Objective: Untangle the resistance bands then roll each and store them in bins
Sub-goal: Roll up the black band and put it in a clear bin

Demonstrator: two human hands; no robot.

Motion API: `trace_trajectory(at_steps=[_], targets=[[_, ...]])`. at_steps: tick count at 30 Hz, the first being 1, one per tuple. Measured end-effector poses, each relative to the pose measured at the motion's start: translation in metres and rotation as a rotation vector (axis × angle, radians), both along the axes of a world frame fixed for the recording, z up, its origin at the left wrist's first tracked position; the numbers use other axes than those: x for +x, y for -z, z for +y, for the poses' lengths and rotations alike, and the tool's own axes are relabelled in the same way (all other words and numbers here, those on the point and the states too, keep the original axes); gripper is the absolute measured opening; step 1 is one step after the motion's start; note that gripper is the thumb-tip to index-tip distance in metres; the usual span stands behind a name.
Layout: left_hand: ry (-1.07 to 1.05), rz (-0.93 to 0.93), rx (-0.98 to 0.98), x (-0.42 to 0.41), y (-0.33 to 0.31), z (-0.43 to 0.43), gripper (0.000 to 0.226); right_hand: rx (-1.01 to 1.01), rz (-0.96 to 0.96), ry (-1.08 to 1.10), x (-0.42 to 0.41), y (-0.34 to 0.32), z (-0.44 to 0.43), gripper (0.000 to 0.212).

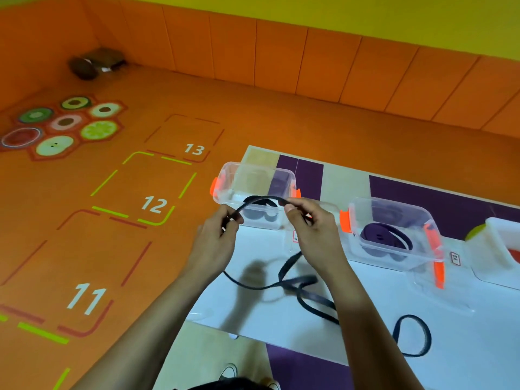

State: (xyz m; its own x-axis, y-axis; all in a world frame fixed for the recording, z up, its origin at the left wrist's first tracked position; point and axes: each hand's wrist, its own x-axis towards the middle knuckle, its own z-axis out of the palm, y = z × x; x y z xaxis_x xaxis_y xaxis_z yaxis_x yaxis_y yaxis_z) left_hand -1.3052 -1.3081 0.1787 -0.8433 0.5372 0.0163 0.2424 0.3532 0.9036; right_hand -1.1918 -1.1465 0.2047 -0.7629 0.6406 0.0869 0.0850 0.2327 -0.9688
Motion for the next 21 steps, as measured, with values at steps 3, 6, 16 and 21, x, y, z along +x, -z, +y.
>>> trace_trajectory(at_steps=[3,6,16,21], targets=[[0.091,-0.028,-0.021,0.003,0.006,0.002,0.024,-0.063,-0.033,-0.037,-0.001,0.008,-0.007,0.018],[0.066,0.069,-0.035,0.004,0.01,0.003,0.02,-0.061,-0.034,-0.076,0.002,0.009,-0.011,0.02],[-0.038,-0.293,0.249,0.012,-0.001,0.01,0.021,-0.066,-0.048,-0.093,0.002,0.016,-0.031,0.024],[-0.01,-0.528,0.15,0.012,0.007,0.005,0.035,-0.063,-0.045,-0.087,0.002,0.015,-0.035,0.026]])
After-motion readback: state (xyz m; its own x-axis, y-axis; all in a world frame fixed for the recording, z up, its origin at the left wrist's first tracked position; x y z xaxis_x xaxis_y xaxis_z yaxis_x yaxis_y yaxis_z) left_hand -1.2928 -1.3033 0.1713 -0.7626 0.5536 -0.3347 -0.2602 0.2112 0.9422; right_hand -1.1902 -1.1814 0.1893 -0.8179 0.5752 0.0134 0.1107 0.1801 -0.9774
